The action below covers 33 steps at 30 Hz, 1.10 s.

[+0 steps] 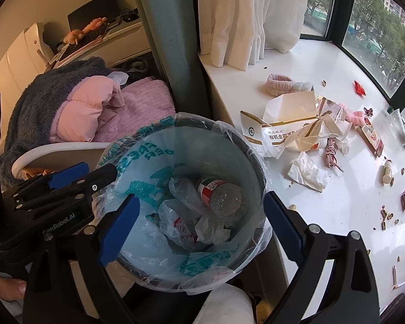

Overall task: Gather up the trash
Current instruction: 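Move both grippers away from the bin back over the sill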

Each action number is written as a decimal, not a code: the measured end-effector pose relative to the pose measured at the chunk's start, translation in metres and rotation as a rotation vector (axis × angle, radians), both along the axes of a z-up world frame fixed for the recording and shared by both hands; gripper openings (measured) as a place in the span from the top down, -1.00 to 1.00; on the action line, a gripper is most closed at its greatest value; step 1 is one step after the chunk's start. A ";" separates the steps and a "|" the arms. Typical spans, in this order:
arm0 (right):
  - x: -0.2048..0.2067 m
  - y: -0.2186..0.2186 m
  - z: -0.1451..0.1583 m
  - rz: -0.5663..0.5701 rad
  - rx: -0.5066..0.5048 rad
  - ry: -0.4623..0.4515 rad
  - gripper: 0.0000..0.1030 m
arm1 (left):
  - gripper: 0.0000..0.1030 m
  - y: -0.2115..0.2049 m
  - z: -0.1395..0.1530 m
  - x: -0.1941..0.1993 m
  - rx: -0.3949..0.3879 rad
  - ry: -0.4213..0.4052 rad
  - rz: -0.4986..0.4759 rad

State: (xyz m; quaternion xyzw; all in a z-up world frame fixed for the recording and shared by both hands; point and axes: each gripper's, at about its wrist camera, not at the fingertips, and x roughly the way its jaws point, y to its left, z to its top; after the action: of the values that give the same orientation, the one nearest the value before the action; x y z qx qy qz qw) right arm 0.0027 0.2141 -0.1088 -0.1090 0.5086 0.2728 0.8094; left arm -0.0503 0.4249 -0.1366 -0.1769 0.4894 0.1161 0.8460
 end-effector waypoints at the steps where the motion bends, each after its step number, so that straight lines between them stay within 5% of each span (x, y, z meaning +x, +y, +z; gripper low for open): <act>1: 0.000 -0.001 0.000 -0.003 0.001 0.001 -0.75 | -0.02 -0.001 0.000 0.000 0.000 0.001 -0.003; 25: 0.001 -0.091 0.014 -0.149 0.023 -0.032 -0.75 | -0.04 -0.095 0.023 0.022 0.110 -0.038 -0.141; 33: 0.005 -0.132 0.019 -0.211 0.023 -0.048 -0.75 | -0.31 -0.129 0.031 0.036 0.115 -0.067 -0.167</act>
State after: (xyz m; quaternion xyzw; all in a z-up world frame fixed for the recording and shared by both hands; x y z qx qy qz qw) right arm 0.0080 0.0823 -0.0894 -0.0518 0.4944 0.1891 0.8468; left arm -0.0143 0.2956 -0.1060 -0.0906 0.4664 0.0673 0.8774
